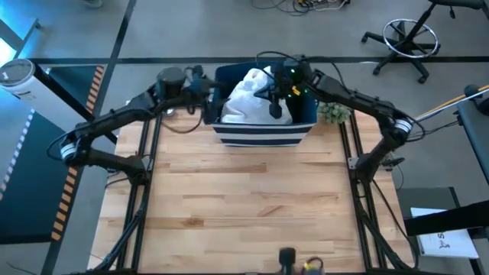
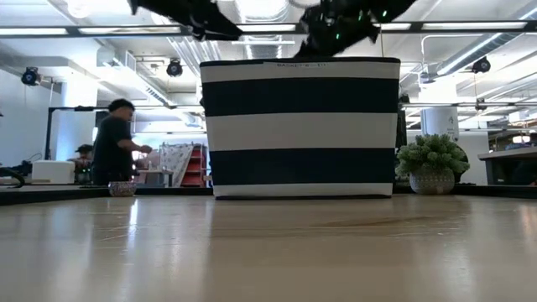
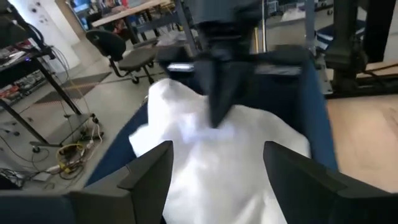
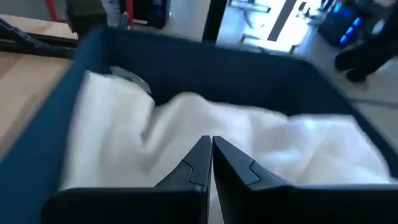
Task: Sort clothes
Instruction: Put the white shirt into the blue bin
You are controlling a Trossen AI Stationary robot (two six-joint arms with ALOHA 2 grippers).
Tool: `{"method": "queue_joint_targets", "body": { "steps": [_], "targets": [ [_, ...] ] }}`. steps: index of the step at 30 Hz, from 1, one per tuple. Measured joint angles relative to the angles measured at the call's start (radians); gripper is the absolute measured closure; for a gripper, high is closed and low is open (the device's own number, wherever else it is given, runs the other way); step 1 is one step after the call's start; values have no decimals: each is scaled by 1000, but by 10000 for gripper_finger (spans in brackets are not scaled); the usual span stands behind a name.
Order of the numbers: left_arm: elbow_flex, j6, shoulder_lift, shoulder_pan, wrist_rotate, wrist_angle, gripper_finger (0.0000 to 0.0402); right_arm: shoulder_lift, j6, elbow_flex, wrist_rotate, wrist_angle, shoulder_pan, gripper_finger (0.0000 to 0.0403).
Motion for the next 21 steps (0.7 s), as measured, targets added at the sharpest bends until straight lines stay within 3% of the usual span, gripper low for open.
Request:
{"method": "queue_joint_targets", "body": {
  "steps": [7, 14, 21],
  "targets": [
    [-226, -54, -182, 0, 1, 70, 159, 128, 37, 0, -103, -11, -63, 403],
    [-406, -117, -351, -5, 2, 183, 162, 228, -9, 1, -109, -122, -62, 403],
    [-512, -168, -483, -6, 2, 203, 172, 276, -27, 0, -98, -185, -61, 403]
  ]
}}
